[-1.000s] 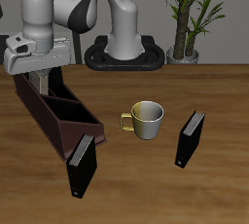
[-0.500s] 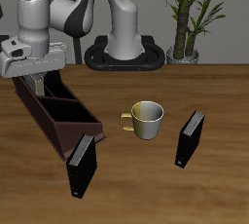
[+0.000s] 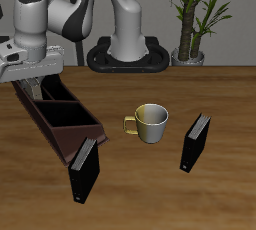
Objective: Place the yellow book into the right desk caddy's back compartment
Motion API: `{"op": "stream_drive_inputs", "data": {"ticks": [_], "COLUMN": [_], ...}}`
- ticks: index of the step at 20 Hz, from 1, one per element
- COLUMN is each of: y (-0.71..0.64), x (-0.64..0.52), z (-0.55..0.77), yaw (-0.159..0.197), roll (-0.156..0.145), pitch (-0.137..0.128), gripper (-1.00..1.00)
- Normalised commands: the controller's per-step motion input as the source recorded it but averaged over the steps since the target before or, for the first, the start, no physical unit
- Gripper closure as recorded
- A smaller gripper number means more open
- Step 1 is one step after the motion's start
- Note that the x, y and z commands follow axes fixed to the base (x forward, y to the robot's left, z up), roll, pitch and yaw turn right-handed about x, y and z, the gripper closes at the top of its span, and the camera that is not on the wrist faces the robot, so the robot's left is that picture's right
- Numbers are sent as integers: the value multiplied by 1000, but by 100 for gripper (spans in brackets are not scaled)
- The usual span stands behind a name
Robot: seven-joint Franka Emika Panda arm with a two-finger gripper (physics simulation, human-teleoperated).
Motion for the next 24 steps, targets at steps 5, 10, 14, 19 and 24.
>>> {"op": "stream_drive_inputs", "data": {"ticks": [5, 10, 14, 19, 24], "y": [6, 64, 155, 54, 63], "x": [195, 111, 54, 29, -2], "z": [-176, -116, -30, -17, 76], "yaw": [9, 9, 3, -3, -14], "roll": [-12, -9, 11, 3, 6], "pitch": [22, 12, 2, 3, -10], "gripper": [100, -100, -100, -100, -100]}}
